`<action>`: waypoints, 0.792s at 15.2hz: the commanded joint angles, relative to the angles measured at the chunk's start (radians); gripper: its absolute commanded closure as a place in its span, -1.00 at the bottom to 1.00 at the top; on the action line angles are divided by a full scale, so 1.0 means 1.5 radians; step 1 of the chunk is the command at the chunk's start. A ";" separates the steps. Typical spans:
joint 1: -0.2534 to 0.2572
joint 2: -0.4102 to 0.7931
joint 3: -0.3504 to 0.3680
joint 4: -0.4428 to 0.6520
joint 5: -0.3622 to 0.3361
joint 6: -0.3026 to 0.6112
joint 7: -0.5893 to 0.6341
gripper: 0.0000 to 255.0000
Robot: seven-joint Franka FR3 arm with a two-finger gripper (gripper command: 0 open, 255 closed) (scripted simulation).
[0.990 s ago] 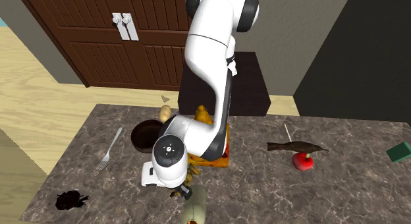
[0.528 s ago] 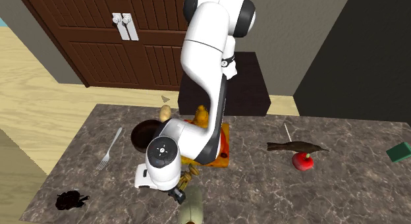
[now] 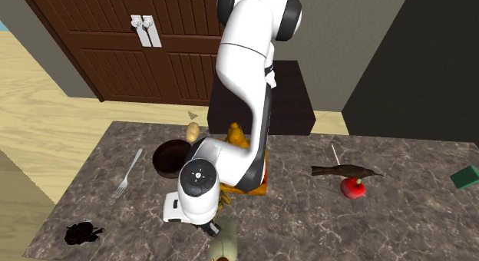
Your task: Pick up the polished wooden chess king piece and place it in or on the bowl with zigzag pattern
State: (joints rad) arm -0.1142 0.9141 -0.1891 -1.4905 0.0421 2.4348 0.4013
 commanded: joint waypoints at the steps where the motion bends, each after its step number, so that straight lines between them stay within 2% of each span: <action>1: 0.011 0.035 0.009 -0.012 0.000 -0.005 0.005 1.00; 4: 0.023 0.030 0.008 0.001 -0.002 -0.025 0.017 1.00; 5: 0.033 -0.008 0.005 -0.053 -0.004 -0.009 0.022 1.00; 7: 0.023 0.000 0.005 -0.029 -0.004 -0.025 0.013 1.00; 8: 0.021 -0.010 0.002 -0.016 -0.003 -0.002 0.013 1.00; 9: 0.021 -0.010 0.002 -0.016 -0.003 -0.002 0.013 -1.00; 12: -0.011 -0.027 0.023 -0.051 0.043 -0.052 0.022 -1.00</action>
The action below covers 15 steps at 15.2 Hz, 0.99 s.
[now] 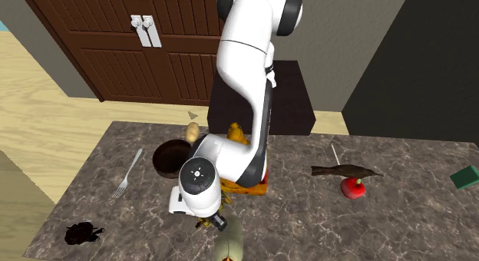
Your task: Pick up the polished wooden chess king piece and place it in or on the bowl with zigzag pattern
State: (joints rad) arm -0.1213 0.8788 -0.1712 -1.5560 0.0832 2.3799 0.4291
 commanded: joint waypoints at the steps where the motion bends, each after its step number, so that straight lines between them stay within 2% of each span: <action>1: -0.016 -0.010 0.017 -0.019 0.031 -0.031 0.006 -1.00; 3: -0.034 -0.021 0.028 -0.042 0.058 -0.059 0.013 -1.00; 10: -0.036 0.022 0.034 -0.038 0.064 -0.020 0.010 -1.00; 15: -0.036 0.026 0.034 -0.037 0.065 -0.017 0.009 -1.00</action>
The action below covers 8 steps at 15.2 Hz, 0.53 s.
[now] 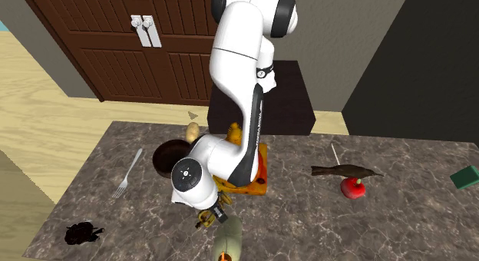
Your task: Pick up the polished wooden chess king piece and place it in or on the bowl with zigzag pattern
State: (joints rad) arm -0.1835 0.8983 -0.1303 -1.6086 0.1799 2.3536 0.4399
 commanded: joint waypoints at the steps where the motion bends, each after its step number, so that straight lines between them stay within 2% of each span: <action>1: 0.006 0.013 0.006 -0.002 0.001 0.000 0.002 -1.00; 3: 0.006 0.013 0.006 -0.002 0.001 0.000 0.002 -1.00; 4: 0.007 0.013 0.006 -0.004 0.002 0.002 0.002 1.00; 8: 0.008 0.010 0.006 -0.009 0.001 0.004 0.003 1.00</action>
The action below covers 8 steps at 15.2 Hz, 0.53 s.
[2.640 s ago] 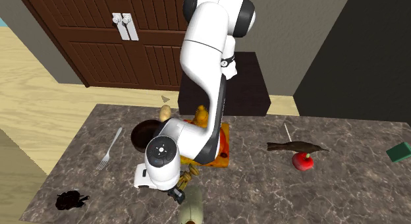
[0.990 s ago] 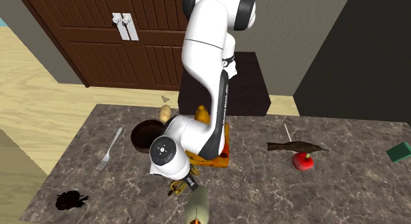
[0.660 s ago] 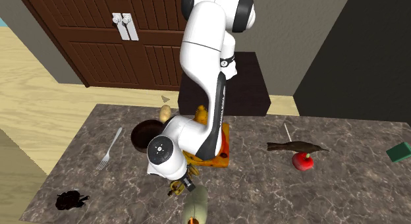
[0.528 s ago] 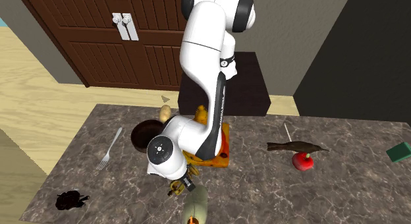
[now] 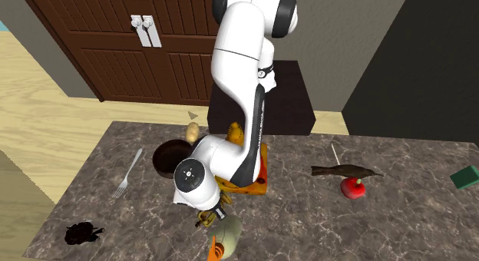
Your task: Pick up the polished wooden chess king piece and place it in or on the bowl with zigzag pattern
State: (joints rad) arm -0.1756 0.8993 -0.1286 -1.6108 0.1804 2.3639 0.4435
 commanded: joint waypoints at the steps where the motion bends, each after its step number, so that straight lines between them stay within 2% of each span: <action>1: 0.003 0.010 0.005 -0.007 0.001 -0.003 0.000 1.00; 8: 0.003 -0.012 0.002 -0.012 -0.001 -0.019 0.000 1.00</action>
State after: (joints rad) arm -0.1741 0.8895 -0.1266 -1.6189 0.1798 2.3460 0.4415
